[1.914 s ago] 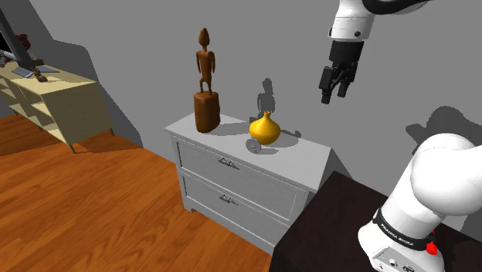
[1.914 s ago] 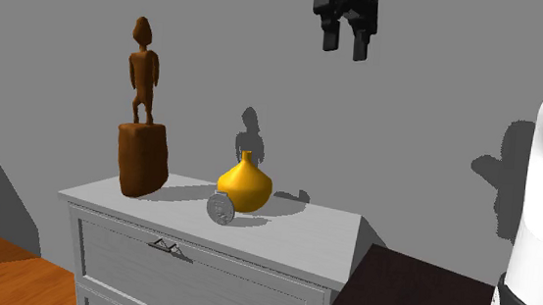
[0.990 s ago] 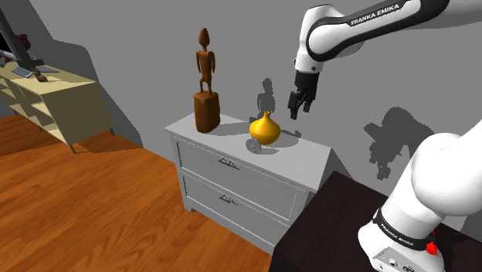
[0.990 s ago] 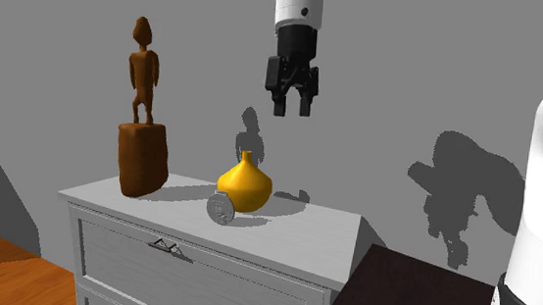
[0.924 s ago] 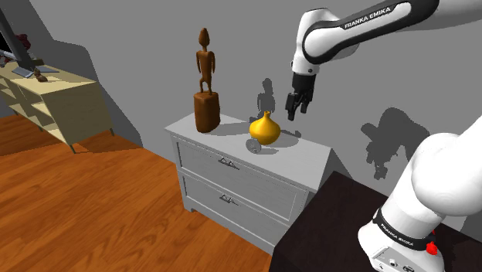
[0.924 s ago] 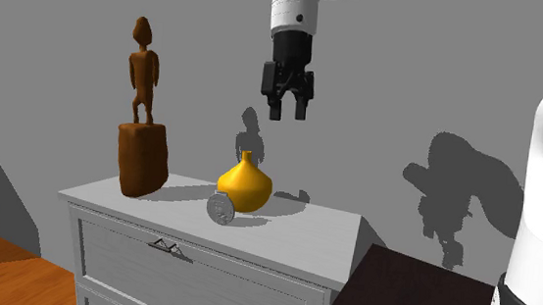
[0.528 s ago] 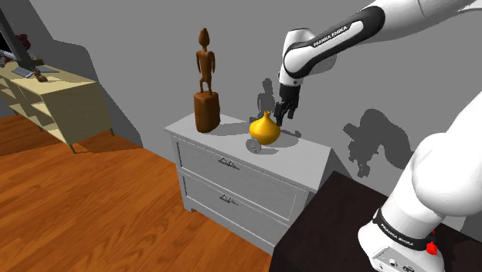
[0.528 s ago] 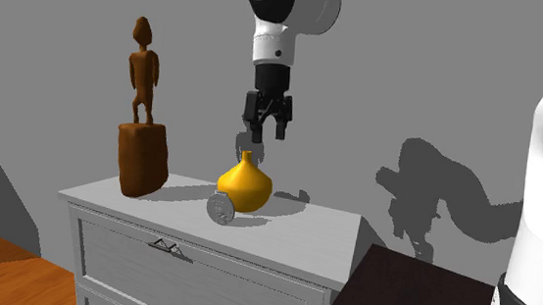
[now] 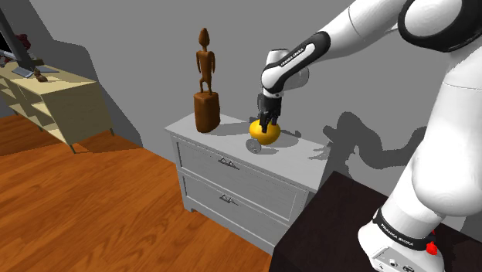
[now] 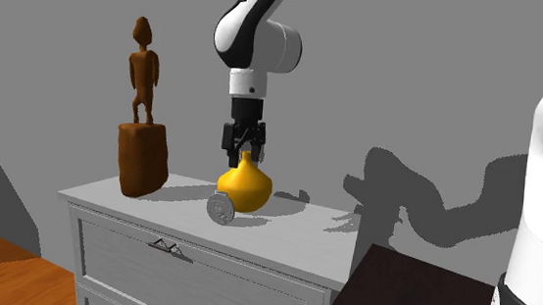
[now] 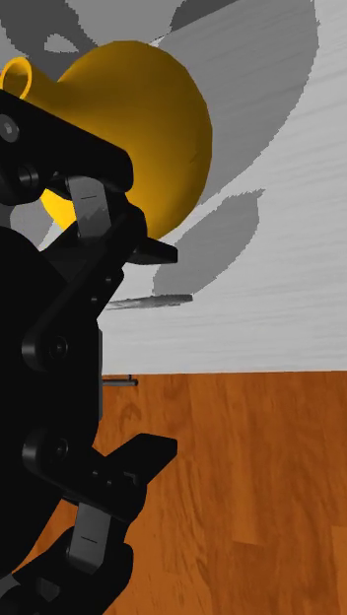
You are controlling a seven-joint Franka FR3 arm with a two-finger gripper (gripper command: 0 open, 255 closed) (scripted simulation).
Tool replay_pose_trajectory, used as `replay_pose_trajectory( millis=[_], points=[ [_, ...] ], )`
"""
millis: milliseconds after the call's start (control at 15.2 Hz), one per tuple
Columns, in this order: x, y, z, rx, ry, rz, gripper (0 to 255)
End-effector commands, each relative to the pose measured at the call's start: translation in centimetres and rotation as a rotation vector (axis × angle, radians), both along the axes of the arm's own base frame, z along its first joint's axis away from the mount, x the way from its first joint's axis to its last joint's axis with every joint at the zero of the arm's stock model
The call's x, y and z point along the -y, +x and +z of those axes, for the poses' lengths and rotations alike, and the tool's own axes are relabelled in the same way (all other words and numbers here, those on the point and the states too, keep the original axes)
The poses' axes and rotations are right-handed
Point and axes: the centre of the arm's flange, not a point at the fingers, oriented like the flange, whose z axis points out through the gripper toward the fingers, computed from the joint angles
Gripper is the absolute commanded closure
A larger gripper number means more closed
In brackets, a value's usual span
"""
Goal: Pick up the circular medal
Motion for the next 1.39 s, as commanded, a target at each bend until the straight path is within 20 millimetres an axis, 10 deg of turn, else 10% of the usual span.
replay_pose_trajectory(
  millis=[0,594,1188,1254,1320],
  points=[
    [0.4,1.8,-1.7,0.003,0.001,0.021,0],
    [0.9,10.6,-9.3,0.016,0.008,0.107,0],
    [0.9,10.6,-13.3,0.016,0.008,0.107,0],
    [0.9,10.6,-13.5,0.016,0.008,0.108,255],
    [1.0,10.5,-13.4,0.016,0.007,0.107,255]
  ],
)
